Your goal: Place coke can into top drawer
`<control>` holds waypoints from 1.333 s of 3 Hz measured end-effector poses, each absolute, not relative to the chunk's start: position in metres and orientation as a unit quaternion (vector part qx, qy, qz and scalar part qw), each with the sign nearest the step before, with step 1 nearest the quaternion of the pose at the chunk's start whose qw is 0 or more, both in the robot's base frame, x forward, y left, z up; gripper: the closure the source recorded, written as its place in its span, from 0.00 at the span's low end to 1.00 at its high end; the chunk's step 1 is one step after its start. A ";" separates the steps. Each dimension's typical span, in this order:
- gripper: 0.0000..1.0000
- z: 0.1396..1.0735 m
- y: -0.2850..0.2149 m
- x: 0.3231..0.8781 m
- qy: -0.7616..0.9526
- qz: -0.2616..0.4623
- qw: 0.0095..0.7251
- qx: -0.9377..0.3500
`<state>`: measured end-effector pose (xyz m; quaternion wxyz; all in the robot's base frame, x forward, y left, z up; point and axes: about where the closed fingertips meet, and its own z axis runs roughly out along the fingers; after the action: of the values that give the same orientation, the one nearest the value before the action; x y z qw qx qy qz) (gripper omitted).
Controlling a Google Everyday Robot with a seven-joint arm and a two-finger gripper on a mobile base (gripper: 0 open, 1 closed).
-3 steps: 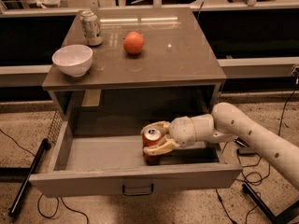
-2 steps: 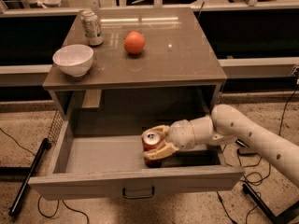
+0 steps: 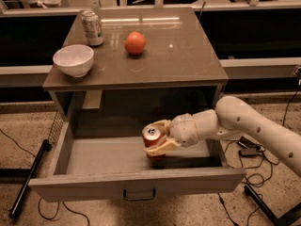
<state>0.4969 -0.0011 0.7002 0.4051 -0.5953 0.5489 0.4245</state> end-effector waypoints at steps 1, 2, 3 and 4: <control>1.00 0.695 0.005 0.496 0.544 0.448 0.413 -0.576; 1.00 0.692 0.005 0.495 0.547 0.448 0.415 -0.573; 1.00 0.692 0.005 0.495 0.548 0.448 0.416 -0.571; 0.82 0.690 0.005 0.495 0.548 0.454 0.419 -0.564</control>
Offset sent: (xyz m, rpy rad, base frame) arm 0.0001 0.0056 -0.0103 0.0834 0.0456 -0.0161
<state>0.4949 0.0046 0.6899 0.4190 -0.5640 0.5482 0.4537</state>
